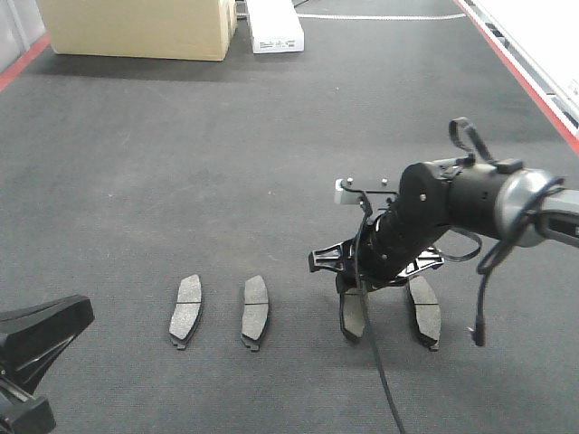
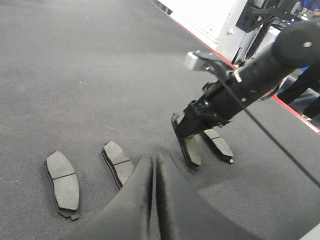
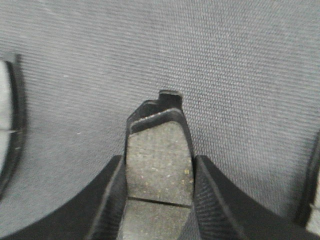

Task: Move and align brake pads A on conveyor
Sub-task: 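Open the right gripper to release the pad in line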

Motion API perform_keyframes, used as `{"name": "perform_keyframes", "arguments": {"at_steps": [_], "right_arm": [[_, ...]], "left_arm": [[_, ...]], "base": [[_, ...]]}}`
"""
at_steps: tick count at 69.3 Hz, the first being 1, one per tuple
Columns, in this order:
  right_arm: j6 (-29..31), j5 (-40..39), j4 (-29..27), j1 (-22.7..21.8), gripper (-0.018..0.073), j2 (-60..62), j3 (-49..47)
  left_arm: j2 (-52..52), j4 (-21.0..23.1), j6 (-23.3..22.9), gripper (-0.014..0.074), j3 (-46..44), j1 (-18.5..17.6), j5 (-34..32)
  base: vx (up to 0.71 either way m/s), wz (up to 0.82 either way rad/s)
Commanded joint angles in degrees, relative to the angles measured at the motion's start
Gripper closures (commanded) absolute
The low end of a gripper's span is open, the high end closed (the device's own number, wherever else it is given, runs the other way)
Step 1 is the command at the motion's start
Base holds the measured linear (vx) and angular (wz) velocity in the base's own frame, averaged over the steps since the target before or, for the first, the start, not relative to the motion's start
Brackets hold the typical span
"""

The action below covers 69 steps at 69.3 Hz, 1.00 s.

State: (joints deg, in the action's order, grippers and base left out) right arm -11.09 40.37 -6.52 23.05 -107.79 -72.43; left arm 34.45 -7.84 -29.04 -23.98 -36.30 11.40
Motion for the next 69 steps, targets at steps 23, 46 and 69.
{"name": "perform_keyframes", "arguments": {"at_steps": [23,46,69], "right_arm": [[0.5,-1.1,-0.6,-0.1,0.0437,0.0,-2.4],[0.0,-0.9,-0.9,-0.1,0.0171,0.1,-2.4],[-0.1,2.4,-1.3,-1.4,0.0175,7.6,-1.5]], "left_arm": [[0.0,-0.2,0.0,0.0603,-1.6,-0.3,-3.9],[0.0,-0.2,0.0,0.0603,-1.6,-0.3,-3.9],[0.0,-0.2,0.0,0.0603,-1.6,-0.3,-3.9]], "base": [[0.0,0.0],[0.0,0.0],[0.0,0.0]]}}
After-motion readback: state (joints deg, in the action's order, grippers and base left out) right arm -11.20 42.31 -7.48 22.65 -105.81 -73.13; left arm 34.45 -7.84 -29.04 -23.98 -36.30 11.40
